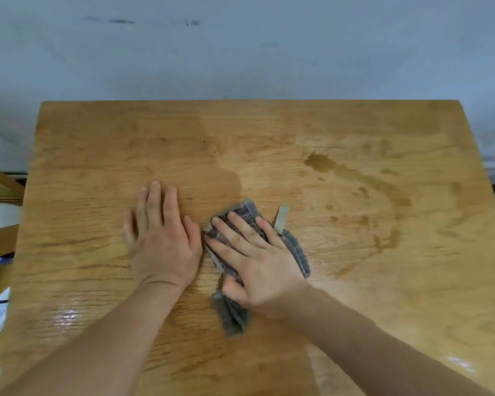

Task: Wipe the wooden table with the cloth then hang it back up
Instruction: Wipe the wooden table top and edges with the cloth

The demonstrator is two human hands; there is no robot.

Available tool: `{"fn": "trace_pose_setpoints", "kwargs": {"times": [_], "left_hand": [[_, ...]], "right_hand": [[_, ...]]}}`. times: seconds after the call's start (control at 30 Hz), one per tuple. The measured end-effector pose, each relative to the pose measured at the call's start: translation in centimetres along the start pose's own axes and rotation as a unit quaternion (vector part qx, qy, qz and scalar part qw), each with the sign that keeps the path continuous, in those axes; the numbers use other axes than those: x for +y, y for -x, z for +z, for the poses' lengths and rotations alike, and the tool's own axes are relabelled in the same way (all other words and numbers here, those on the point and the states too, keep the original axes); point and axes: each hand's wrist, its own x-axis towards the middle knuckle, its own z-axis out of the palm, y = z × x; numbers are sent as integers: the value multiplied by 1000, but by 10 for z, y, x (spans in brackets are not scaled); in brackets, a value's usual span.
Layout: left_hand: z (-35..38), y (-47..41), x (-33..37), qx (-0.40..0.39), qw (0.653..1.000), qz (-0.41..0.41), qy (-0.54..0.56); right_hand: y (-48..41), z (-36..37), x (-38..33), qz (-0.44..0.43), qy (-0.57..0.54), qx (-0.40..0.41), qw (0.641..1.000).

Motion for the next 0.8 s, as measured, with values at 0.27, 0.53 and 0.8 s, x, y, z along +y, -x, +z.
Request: {"fn": "trace_pose_setpoints", "kwargs": {"times": [0.27,0.53,0.8], "left_hand": [[1,-4,2,-3,1000,5,-17],[2,-4,-3,0,1000,14,-21],[2,-4,-4,8,1000,1,12]], "right_hand": [[-165,-63,107,130,47,44,989],[-104,-18,16,127,-5,86,988],[38,33,-61,91,-47,84,991]]}}
